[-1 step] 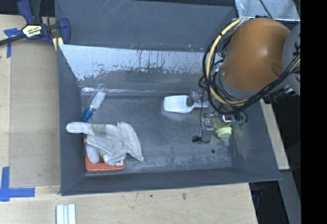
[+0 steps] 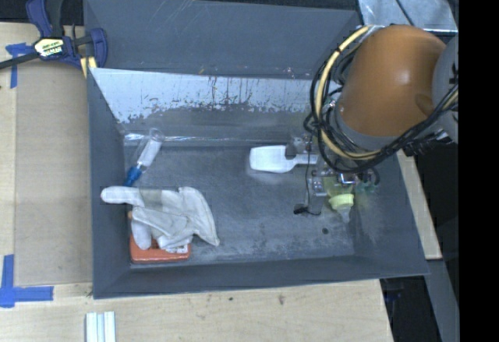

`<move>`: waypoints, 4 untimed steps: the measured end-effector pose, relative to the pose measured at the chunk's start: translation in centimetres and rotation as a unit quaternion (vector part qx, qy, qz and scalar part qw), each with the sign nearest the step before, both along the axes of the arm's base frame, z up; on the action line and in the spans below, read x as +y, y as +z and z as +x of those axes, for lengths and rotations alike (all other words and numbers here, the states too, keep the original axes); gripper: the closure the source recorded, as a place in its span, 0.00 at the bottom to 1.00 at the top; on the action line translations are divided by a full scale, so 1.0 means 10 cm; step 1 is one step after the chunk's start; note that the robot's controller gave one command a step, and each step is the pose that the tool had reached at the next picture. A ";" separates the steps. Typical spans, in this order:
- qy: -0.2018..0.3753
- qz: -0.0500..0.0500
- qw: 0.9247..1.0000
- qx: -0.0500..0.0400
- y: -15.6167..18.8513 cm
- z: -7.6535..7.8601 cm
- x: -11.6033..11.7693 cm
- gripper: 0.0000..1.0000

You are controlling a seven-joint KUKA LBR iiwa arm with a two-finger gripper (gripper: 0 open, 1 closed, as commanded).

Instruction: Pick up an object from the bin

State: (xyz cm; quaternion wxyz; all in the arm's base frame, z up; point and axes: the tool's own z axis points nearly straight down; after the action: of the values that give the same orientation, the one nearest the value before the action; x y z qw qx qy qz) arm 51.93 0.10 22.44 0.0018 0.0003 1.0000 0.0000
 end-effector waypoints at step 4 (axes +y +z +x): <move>-0.029 0.000 1.000 -0.001 -1.53 1.01 -0.35 1.00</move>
Offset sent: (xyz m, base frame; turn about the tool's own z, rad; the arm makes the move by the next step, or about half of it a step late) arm 0.0865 -0.0300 -0.0829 -0.0374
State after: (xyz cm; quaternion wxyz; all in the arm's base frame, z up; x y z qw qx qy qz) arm 62.01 -3.36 7.09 0.0026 0.0294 0.9996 0.0000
